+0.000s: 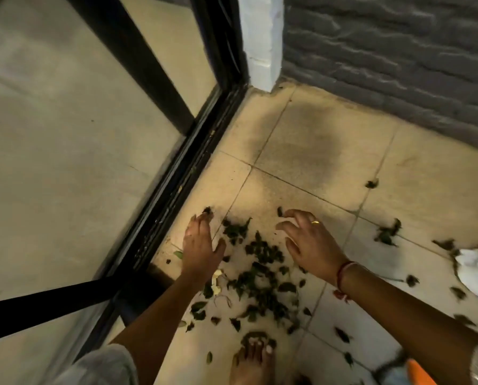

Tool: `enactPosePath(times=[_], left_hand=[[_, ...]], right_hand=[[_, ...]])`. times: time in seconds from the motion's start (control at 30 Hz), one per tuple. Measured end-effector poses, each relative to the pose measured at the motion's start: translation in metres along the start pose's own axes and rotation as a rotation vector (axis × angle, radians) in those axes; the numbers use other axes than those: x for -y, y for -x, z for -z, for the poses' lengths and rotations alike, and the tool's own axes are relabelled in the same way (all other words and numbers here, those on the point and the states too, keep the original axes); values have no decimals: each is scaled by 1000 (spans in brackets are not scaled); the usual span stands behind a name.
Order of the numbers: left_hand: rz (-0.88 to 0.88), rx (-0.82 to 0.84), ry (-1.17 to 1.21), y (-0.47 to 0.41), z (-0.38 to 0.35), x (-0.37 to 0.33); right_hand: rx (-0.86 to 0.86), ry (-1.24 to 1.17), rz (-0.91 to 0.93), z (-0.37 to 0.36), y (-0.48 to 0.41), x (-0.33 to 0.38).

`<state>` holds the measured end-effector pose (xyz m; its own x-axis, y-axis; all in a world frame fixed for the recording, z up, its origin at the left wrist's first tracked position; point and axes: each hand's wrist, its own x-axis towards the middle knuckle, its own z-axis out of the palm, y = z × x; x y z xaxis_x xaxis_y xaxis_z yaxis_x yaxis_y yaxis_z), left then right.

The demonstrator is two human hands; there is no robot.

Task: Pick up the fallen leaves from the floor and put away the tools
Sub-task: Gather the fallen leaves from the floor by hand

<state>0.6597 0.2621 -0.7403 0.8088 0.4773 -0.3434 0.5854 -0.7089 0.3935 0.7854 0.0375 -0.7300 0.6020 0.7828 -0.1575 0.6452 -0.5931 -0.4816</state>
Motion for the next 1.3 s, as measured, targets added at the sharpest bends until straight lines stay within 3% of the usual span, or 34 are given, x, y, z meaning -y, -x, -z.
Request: enactPosePath(times=[0.23,0.4,0.57,0.67,0.77,0.93,1.1,1.2,1.3], left_hand=[[262,-151,228,-28,-33,62],[100,-193,210,-40,-48,83],[66,-277,281,-30,-45,93],[169,-291,406,-16,-38,100],[136,-313,443,-10,-38,111],[115,-355,430,-16,-38,105],[111,-296,448,-19,-45,91],[68,-213,464,-23,-54,84],[-12,-174,403,-28,-60,67]], right_hand=[[95,17,238,-71,-114,35],[163,155,327,-107,-161,64],[236,212,466,-128,-148,68],[126,157,494,-134,-127,60],[-41,77,441,-145,-125,73],[90,101,499,-167,-142,96],[85,169,588,-152,-103,48],[5,259,534,-133,-77,-2],[-161,238,362,-116,-72,-21]])
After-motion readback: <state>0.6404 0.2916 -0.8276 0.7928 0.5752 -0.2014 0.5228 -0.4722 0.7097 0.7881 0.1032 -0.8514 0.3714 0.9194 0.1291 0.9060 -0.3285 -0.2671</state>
